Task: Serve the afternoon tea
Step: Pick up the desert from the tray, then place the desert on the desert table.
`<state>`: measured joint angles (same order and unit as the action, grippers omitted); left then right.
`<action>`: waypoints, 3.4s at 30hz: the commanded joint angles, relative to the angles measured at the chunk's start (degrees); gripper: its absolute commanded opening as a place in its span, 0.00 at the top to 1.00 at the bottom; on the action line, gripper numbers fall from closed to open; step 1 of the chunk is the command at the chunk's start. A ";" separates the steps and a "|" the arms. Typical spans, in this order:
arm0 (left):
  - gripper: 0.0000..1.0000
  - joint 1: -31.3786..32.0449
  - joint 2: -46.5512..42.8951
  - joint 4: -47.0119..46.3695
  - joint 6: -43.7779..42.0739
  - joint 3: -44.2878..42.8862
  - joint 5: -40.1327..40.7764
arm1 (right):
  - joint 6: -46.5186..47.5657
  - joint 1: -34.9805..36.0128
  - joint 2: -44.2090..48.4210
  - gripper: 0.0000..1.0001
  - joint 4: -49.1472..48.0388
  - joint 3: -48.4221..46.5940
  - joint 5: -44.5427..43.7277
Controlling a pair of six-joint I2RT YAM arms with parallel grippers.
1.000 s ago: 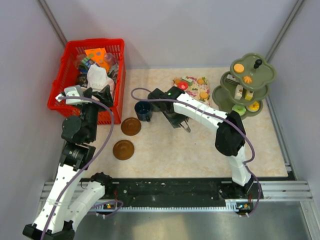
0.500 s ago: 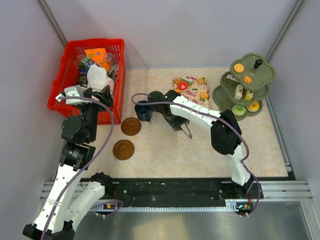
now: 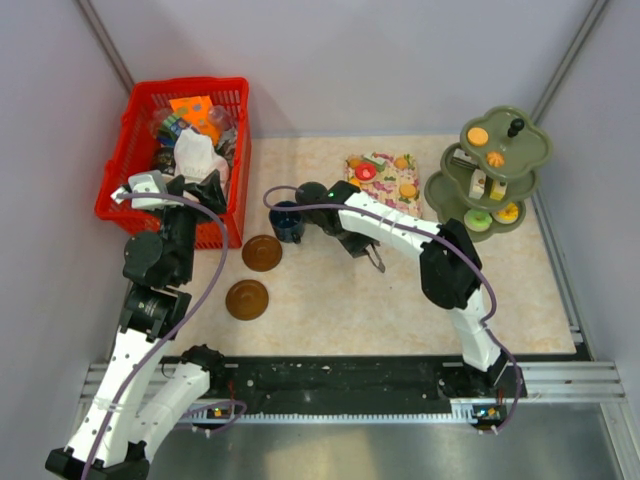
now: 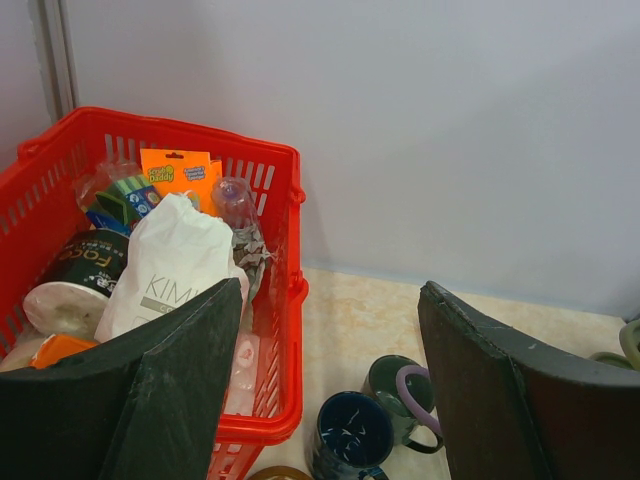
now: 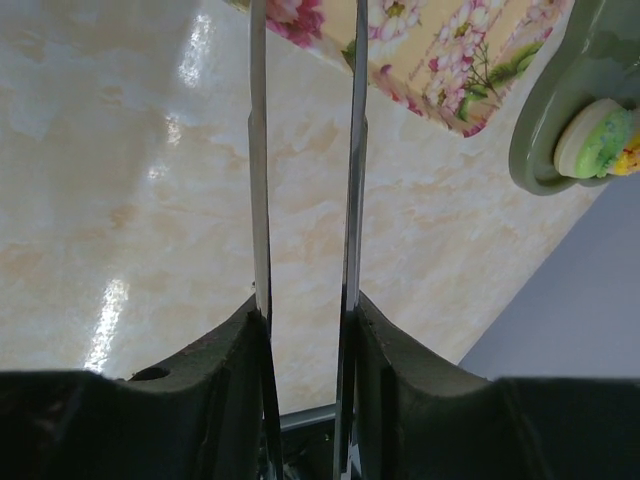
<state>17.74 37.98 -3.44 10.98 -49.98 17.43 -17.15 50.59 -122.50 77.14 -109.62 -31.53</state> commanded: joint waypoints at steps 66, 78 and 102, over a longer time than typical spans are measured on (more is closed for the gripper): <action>0.23 0.10 -0.62 -3.50 -0.26 0.76 -0.12 | -3.33 -22.37 0.68 0.68 -5.25 12.24 -22.52; 0.23 0.10 -0.62 -3.50 -0.44 0.76 -0.03 | -0.52 -22.37 -1.34 0.67 -8.15 7.58 -24.02; 0.23 0.10 -0.27 -3.41 -0.44 0.76 -0.20 | 1.41 -20.97 2.44 0.57 -9.03 5.65 -20.33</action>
<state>17.74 37.65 -3.88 10.98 -49.39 17.43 -16.10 28.80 -125.21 68.42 -100.57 -51.29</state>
